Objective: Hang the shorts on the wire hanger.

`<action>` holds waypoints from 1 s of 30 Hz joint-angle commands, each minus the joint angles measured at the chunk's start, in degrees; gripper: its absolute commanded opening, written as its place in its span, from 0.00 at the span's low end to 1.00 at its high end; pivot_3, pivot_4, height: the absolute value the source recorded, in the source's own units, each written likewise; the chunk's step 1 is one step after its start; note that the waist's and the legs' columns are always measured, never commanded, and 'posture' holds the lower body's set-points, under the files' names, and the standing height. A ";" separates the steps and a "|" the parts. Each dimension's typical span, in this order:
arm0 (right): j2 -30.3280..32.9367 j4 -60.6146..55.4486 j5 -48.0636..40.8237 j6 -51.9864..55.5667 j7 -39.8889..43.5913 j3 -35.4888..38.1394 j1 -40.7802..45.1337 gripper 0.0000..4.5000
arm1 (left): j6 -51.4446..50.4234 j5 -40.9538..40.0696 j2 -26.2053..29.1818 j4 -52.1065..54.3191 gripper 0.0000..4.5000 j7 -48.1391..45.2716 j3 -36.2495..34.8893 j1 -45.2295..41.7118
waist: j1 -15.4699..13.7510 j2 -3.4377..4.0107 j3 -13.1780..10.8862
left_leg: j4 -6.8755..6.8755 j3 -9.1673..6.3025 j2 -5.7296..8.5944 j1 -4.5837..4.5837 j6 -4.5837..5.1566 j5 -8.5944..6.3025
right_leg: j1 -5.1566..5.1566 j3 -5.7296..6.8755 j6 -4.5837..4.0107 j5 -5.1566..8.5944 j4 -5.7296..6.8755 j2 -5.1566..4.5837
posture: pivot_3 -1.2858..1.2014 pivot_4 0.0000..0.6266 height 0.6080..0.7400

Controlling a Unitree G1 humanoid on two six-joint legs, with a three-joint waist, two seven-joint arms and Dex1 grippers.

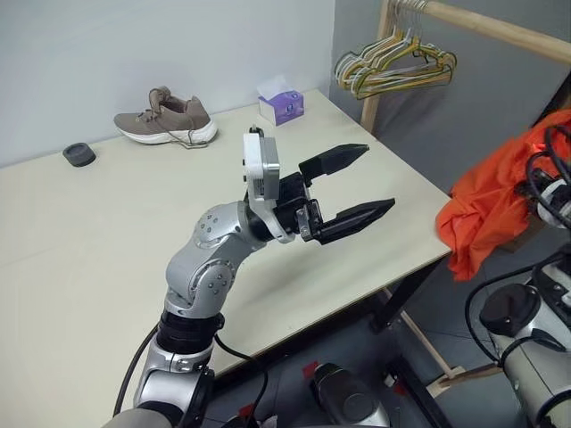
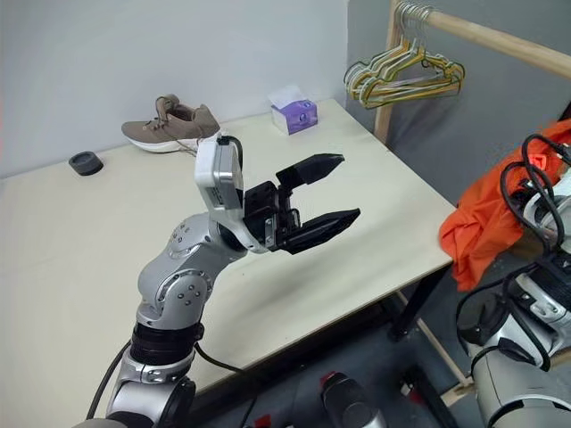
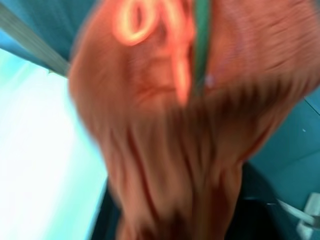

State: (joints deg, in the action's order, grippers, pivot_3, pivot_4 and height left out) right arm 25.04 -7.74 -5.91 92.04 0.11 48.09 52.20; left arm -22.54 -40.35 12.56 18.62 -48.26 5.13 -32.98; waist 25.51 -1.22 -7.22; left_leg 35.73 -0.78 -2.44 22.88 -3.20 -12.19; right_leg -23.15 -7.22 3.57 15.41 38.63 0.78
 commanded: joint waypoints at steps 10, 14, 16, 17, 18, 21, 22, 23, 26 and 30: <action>-2.91 -12.41 2.76 0.43 -2.93 -0.13 -1.00 0.99 | 0.77 -0.41 -0.60 0.53 1.00 0.51 -0.38 -1.05 | 0.13 0.01 -0.01 | -0.05 0.01 0.00 0.00 0.00 0.00 | -0.02 -0.01 -0.01 0.01 -0.04 0.00 | 0.36 0.14 1.00; -4.11 -15.18 5.48 -1.34 -6.17 0.20 2.31 0.99 | 1.01 -0.17 -0.38 0.75 1.00 0.43 -0.27 -0.46 | 0.12 0.05 -0.03 | -0.04 0.00 0.00 0.01 0.00 0.00 | -0.03 0.00 -0.01 0.01 -0.03 0.00 | 0.36 0.14 1.00; -4.33 -16.23 6.22 -2.93 -7.04 -0.76 3.01 0.99 | 1.10 -0.24 -0.15 0.92 1.00 0.23 -0.41 -0.08 | 0.13 0.05 -0.03 | -0.05 -0.01 0.00 0.01 0.00 0.00 | -0.03 0.00 -0.28 0.16 -0.04 0.00 | 0.36 0.14 1.00; -4.16 -16.82 6.21 -4.16 -7.07 -1.83 3.00 0.99 | 1.14 -0.25 -0.08 0.98 1.00 0.17 -0.43 0.04 | 0.12 0.05 -0.03 | -0.06 -0.01 0.00 0.01 0.00 0.00 | -0.03 0.01 -0.29 0.17 -0.04 0.00 | 0.36 0.14 1.00; -4.05 -17.20 6.17 -4.99 -7.05 -2.56 2.94 0.99 | 1.17 -0.25 -0.04 1.01 1.00 0.13 -0.44 0.11 | 0.12 0.05 -0.03 | -0.09 -0.01 0.00 0.01 0.00 0.00 | -0.03 0.02 -0.28 0.16 -0.05 0.00 | 0.36 0.14 1.00; -3.98 -19.83 5.42 -8.17 -6.13 -6.71 1.83 0.99 | 1.03 -0.20 -0.06 0.90 1.00 0.39 -0.36 -0.22 | 0.21 0.06 -0.04 | -0.23 0.01 0.00 0.00 0.00 0.00 | -0.05 -0.01 -0.21 0.12 -0.11 0.00 | 0.36 0.14 1.00; -3.94 -20.59 5.24 -9.29 -5.75 -8.24 0.99 0.99 | 1.03 -0.13 -0.07 0.83 1.00 0.49 -0.35 -0.36 | 0.23 0.06 -0.04 | -0.25 0.02 0.00 -0.01 0.00 0.00 | -0.05 -0.01 -0.15 0.09 -0.11 0.00 | 0.36 0.14 1.00; -3.30 -21.10 5.27 -11.55 -5.28 -10.06 -0.35 0.99 | 1.05 -0.03 -0.06 0.77 1.00 0.57 -0.35 -0.42 | 0.23 0.06 -0.03 | -0.30 0.00 0.00 -0.03 0.00 0.00 | -0.05 0.00 -0.13 0.07 -0.12 0.00 | 0.36 0.14 1.00; -0.58 -21.93 5.27 -18.86 -3.15 -15.45 -4.15 0.99 | 1.32 0.73 0.05 0.51 1.00 1.00 -0.35 -0.37 | 0.14 0.06 -0.03 | -0.47 -0.01 -0.01 -0.04 0.00 0.00 | -0.05 0.02 -0.12 0.07 -0.22 0.00 | 0.36 0.14 1.00; 2.91 -23.46 4.26 -37.06 3.97 -24.97 -10.49 0.99 | 1.98 4.27 0.40 -1.62 1.00 5.77 -2.26 -0.46 | 0.22 0.07 -0.03 | -0.71 0.02 -0.02 -0.03 0.00 0.00 | -0.04 -0.01 -0.07 0.04 -0.57 0.00 | 0.37 0.14 1.00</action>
State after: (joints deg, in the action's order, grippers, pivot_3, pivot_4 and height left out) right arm 27.17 -27.89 -0.78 64.06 0.97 27.02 42.30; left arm -21.77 -37.81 12.69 17.21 -45.20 4.77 -32.67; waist 25.72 -1.15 -7.25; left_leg 34.98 -0.73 -2.45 22.84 -3.19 -12.19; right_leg -23.19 -7.25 3.50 15.45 38.02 0.78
